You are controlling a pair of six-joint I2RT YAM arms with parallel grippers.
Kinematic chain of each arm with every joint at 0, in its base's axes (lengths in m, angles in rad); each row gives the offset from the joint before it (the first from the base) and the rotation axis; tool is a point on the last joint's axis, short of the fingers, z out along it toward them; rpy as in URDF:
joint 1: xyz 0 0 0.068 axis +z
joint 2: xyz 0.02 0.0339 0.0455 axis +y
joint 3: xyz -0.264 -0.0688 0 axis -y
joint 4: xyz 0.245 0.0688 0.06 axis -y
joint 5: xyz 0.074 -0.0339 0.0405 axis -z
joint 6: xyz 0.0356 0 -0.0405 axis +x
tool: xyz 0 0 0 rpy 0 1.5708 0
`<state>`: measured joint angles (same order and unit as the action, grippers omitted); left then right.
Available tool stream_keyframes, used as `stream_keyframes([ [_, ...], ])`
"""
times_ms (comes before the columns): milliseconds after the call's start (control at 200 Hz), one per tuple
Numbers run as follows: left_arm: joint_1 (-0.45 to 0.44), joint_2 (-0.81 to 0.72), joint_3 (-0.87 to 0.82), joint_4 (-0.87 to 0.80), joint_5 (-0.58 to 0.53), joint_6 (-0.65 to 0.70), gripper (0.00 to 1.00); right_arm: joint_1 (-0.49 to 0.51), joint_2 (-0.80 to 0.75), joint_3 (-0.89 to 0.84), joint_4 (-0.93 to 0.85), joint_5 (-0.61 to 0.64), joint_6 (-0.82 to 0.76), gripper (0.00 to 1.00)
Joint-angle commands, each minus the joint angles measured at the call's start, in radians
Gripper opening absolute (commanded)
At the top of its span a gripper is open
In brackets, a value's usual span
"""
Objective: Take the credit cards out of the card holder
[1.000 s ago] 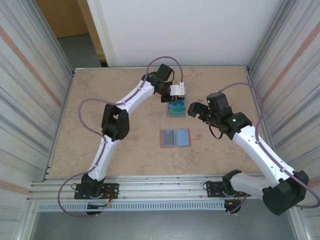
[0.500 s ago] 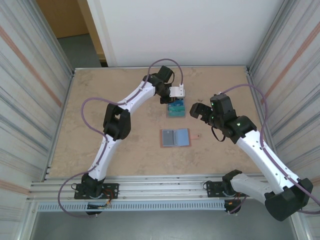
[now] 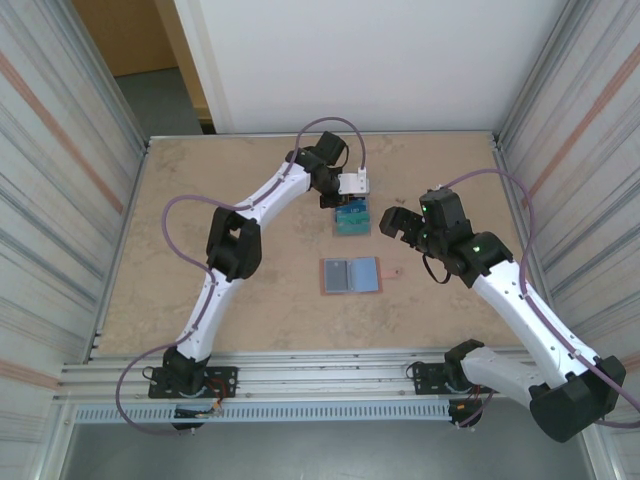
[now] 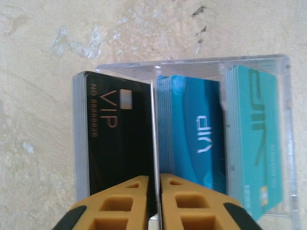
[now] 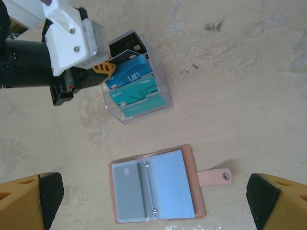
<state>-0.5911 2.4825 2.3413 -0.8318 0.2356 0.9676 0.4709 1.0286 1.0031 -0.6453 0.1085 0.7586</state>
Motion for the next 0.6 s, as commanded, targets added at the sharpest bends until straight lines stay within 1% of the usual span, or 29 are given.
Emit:
stream_keyframes([
  [0,-0.007,-0.034,-0.008,-0.041,-0.026,-0.025,0.24,0.007,0.006,-0.014,-0.001,0.007,0.022,0.99],
  [65,-0.009,-0.046,-0.014,-0.018,-0.031,-0.035,0.26,0.008,0.009,-0.013,-0.001,0.002,0.023,0.99],
  [361,-0.013,-0.118,-0.121,0.124,-0.060,-0.056,0.27,0.012,0.011,-0.012,-0.002,-0.003,0.020,0.99],
  [441,-0.014,-0.127,-0.132,0.141,-0.077,-0.067,0.27,0.014,0.011,-0.013,-0.001,-0.006,0.018,0.99],
  [536,-0.013,-0.148,-0.139,0.147,-0.068,-0.086,0.27,0.014,0.011,-0.012,0.001,-0.006,0.015,0.98],
  [596,-0.013,-0.170,-0.152,0.157,-0.053,-0.095,0.31,0.014,0.013,-0.012,0.001,-0.005,0.014,0.98],
])
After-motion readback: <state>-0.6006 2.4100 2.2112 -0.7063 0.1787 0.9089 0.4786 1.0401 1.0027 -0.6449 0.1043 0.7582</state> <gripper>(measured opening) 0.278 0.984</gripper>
